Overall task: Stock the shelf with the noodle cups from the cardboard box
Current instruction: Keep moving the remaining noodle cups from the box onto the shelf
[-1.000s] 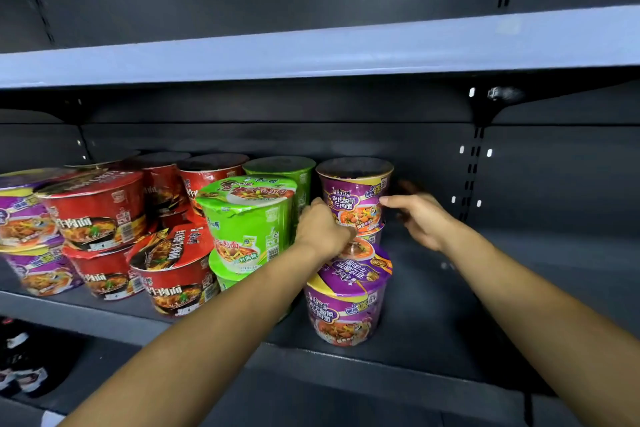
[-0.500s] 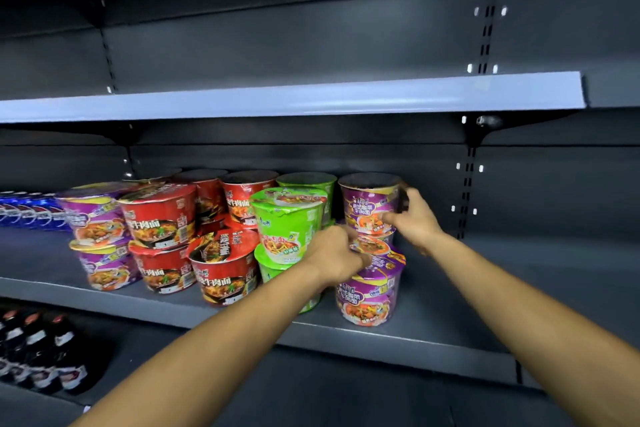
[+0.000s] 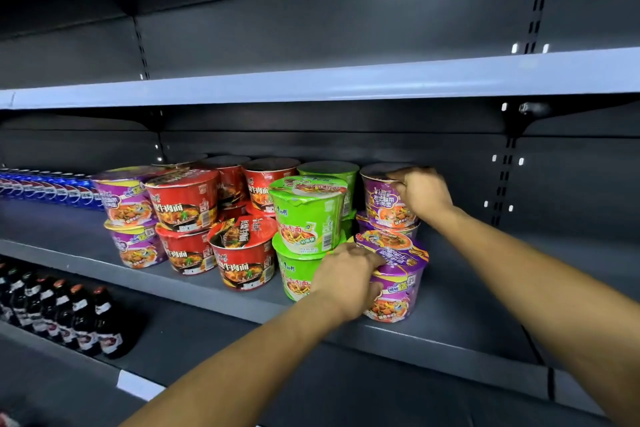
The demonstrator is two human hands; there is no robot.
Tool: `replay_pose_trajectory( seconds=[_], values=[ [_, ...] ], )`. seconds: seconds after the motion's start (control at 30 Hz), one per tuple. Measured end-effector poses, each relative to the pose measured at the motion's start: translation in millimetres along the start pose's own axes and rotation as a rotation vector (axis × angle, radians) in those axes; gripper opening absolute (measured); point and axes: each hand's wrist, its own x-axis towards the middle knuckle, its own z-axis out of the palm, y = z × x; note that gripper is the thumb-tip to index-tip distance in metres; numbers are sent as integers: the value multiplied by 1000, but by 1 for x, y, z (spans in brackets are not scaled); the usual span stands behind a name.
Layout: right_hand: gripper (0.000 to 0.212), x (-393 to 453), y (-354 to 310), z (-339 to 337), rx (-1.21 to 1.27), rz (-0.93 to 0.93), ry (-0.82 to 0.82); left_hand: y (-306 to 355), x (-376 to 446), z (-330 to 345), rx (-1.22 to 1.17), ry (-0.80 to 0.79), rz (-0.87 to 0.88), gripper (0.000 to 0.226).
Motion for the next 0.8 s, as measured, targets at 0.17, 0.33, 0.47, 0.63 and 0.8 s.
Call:
replay_pose_trajectory(
  seconds=[0.17,0.33,0.47,0.63,0.8],
  values=[
    [35,3,11,-1,71,-20,-34,-3,6,3,-35,33,-22,39],
    [34,2,13,-5,117,-51,-19,-3,8,-1,-14,9,-21,41],
    [37,0,10,-6,111,-45,-31,-1,7,-1,-7,-4,-22,45],
    [40,-11,4,-5,119,30,16,-5,-1,0,-53,37,-34,52],
    [46,-29,-3,-2,151,40,56,-9,-15,-4,-95,73,-42,49]
  ],
)
